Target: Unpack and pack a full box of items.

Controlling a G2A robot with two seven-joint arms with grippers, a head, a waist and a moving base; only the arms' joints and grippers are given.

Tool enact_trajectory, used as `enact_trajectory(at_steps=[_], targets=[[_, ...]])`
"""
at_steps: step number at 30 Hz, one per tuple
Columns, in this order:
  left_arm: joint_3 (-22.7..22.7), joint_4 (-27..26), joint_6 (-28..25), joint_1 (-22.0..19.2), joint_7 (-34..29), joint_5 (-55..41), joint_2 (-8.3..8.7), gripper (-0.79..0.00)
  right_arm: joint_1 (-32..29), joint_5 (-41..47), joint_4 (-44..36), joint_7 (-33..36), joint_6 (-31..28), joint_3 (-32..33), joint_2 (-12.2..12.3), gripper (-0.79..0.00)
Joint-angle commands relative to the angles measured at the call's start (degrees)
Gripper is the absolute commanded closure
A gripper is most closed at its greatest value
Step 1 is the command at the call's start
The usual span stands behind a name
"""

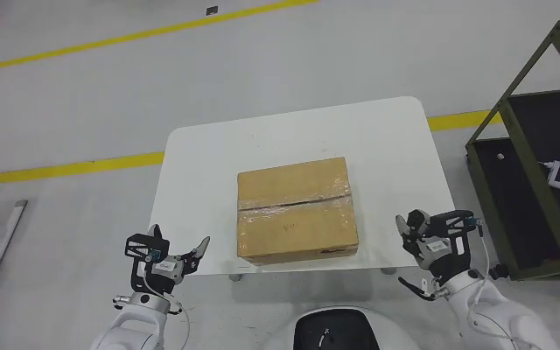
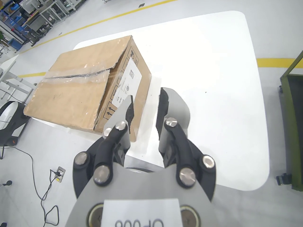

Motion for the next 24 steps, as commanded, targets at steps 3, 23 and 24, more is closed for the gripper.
enact_trajectory(at_steps=[3, 23, 24], targets=[[0.0, 0.0, 0.0, 0.0, 0.0, 0.0, 0.0, -0.785, 0.8, -0.5, 0.7, -0.4, 0.7, 0.1, 0.0, 0.0], [0.0, 0.0, 0.0, 0.0, 0.0, 0.0, 0.0, -0.785, 13.5, 2.1, 15.0, 2.3, 1.6, -10.2, -0.7, 0.0], [0.0, 0.0, 0.0, 0.0, 0.0, 0.0, 0.0, -0.785, 13.6, 2.3, 15.5, 2.6, 1.2, -10.6, -0.7, 0.0]])
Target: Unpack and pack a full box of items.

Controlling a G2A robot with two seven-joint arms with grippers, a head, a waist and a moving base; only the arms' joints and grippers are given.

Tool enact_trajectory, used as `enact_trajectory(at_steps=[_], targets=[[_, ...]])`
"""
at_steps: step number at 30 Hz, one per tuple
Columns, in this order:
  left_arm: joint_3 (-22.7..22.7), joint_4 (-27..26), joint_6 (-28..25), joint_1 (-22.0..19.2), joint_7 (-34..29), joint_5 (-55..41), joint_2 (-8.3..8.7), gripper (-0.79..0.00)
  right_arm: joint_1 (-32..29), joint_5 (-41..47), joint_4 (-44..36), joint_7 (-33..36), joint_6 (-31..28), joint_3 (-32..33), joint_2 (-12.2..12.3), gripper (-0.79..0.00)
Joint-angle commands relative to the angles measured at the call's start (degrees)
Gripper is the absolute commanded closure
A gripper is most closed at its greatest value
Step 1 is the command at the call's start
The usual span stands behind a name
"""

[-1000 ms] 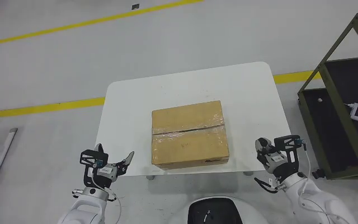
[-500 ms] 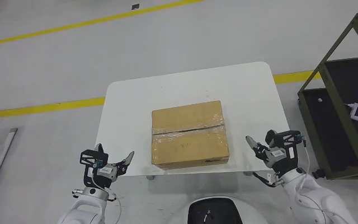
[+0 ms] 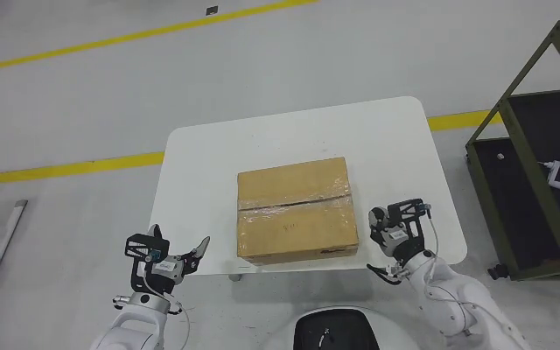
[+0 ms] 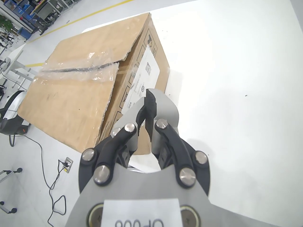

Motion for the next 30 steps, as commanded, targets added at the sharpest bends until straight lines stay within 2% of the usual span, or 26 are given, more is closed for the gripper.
enact_trajectory(at_steps=[1, 13, 17, 23, 30], targets=[[0.0, 0.0, 0.0, 0.0, 0.0, 0.0, 0.0, -0.785, 0.2, 0.2, 0.8, 0.5, -0.9, -0.7, 0.0, 0.0], [0.0, 0.0, 0.0, 0.0, 0.0, 0.0, 0.0, -0.785, 0.6, 0.2, 2.4, 1.9, -5.0, -4.7, 0.1, 0.0], [0.0, 0.0, 0.0, 0.0, 0.0, 0.0, 0.0, -0.785, 0.5, -0.7, 2.2, 1.4, -4.7, -4.6, 0.2, 0.0], [0.1, -2.8, 0.4, -1.1, 1.4, -0.6, -0.12, -0.785, -3.1, -1.5, -1.8, -1.4, -1.7, -0.2, 0.7, 0.0], [1.8, -8.8, -1.5, -4.7, -0.8, -3.6, -0.12, -0.785, -8.7, -2.5, -6.6, -3.2, -2.8, 5.5, 1.5, 0.0]])
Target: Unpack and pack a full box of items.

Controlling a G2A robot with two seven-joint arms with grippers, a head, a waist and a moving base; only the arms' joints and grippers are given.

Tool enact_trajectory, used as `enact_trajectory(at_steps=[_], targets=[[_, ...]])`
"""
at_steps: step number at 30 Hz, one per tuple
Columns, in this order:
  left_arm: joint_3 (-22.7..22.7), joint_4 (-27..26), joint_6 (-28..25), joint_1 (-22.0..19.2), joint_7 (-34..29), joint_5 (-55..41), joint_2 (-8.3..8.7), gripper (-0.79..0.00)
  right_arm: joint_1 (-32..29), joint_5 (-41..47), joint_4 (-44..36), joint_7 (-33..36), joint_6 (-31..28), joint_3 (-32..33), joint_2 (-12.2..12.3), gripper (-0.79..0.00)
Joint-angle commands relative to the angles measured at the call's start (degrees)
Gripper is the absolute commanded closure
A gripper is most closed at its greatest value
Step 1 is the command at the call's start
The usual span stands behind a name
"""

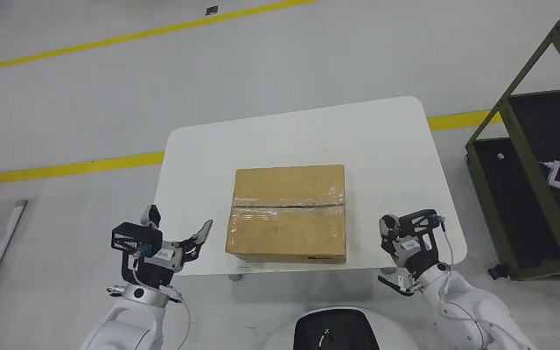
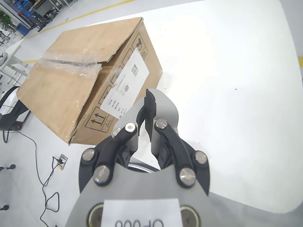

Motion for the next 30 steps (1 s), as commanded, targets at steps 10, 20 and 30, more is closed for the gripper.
enact_trajectory(at_steps=[10, 20, 30], targets=[[11.5, -2.8, -7.4, -6.5, -4.9, 1.0, 0.19, -0.785, -4.7, 1.1, -3.1, -2.0, -1.7, 5.2, 0.6, 0.0], [11.5, -2.8, -7.4, -6.5, -4.9, 1.0, 0.19, -0.785, -7.6, 2.7, -4.2, -3.5, -3.5, 7.6, 0.9, 0.0], [18.7, -1.7, -8.6, -10.8, -5.4, 2.2, -0.06, -0.785, -8.5, 3.2, -4.0, -4.1, -4.7, 8.6, 1.2, 0.0]])
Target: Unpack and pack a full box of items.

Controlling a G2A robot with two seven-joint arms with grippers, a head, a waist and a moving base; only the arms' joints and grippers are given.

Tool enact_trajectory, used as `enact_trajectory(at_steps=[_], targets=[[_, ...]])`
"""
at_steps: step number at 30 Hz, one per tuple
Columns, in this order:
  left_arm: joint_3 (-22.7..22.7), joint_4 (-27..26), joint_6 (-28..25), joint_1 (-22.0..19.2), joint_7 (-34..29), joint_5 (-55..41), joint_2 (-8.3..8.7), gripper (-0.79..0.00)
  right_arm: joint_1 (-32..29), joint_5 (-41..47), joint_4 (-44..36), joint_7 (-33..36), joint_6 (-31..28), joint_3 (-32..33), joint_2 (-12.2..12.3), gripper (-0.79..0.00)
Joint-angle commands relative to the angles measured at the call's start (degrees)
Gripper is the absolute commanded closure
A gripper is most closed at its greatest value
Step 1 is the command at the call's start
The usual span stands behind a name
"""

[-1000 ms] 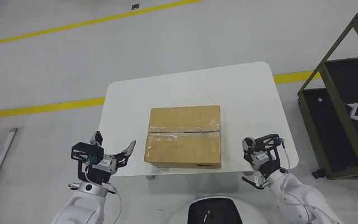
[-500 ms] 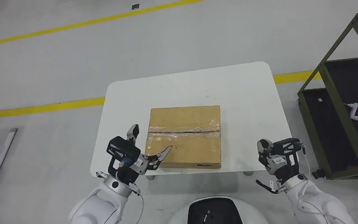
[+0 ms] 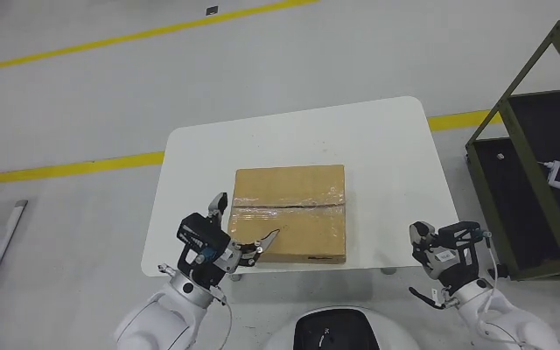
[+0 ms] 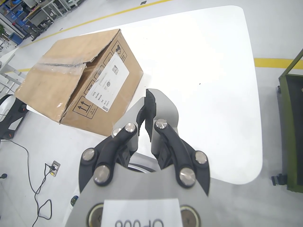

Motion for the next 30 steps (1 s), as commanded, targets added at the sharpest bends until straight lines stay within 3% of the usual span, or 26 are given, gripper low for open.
enact_trajectory(at_steps=[1, 9, 14, 30], targets=[[4.2, 1.1, -0.3, -2.5, -1.9, 1.5, -0.16, -0.785, 0.0, 0.0, 0.0, 0.1, 0.1, 0.1, 0.0, 0.0], [21.5, 10.0, 3.0, -16.3, -12.0, 5.7, -2.16, -0.785, -0.1, -0.2, 0.2, 0.2, 0.4, 0.1, 0.1, 0.0], [28.2, 16.3, 4.7, -23.4, -14.7, 7.9, -3.64, -0.785, 0.3, -0.6, 0.1, 0.6, 0.6, -0.2, 0.2, 0.0], [28.4, 17.4, 5.4, -23.3, -14.9, 9.3, -3.69, -0.785, 0.8, -1.4, 0.5, 1.0, 1.2, -1.9, 0.4, 0.0]])
